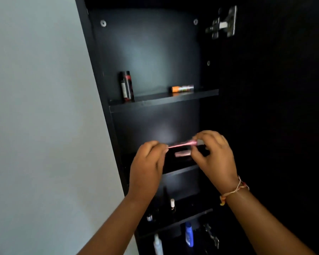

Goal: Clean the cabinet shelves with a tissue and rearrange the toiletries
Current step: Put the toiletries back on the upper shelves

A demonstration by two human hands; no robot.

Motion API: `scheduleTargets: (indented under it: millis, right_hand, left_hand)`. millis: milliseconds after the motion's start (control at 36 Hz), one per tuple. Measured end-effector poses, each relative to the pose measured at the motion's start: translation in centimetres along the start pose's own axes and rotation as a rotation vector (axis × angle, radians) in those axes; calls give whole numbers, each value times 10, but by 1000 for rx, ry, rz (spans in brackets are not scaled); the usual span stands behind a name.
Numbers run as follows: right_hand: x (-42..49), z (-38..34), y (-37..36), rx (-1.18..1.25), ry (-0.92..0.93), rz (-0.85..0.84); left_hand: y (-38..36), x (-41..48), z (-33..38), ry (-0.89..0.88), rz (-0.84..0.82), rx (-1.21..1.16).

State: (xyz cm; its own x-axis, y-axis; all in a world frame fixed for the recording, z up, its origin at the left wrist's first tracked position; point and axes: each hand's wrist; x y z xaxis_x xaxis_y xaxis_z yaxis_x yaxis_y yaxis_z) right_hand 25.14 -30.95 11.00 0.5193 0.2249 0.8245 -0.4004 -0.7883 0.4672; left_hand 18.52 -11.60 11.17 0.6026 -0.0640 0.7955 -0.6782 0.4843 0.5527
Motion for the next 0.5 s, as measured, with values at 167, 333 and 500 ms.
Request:
scheduleTargets:
  millis: [167, 333, 500]
  right_hand:
    - [74, -13, 17, 39, 109, 110]
    - [133, -22, 30, 4, 143, 128]
    - [172, -16, 30, -77, 123, -42]
  left_hand:
    - [32, 66, 9, -88, 105, 4]
    - [53, 125, 7, -141, 176, 205]
    - [66, 157, 4, -116, 89, 331]
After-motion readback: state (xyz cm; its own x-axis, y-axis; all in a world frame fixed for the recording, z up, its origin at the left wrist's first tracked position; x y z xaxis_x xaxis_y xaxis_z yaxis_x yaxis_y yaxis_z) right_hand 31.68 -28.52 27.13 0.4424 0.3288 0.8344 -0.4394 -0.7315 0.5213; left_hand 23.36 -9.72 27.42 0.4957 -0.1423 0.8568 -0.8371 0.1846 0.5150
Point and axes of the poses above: each hand's wrist, its own x-axis towards the middle knuckle, its own y-axis out of the back of the hand, z = x × y, and after that the axes turned 11 degrees about -z, right-handed
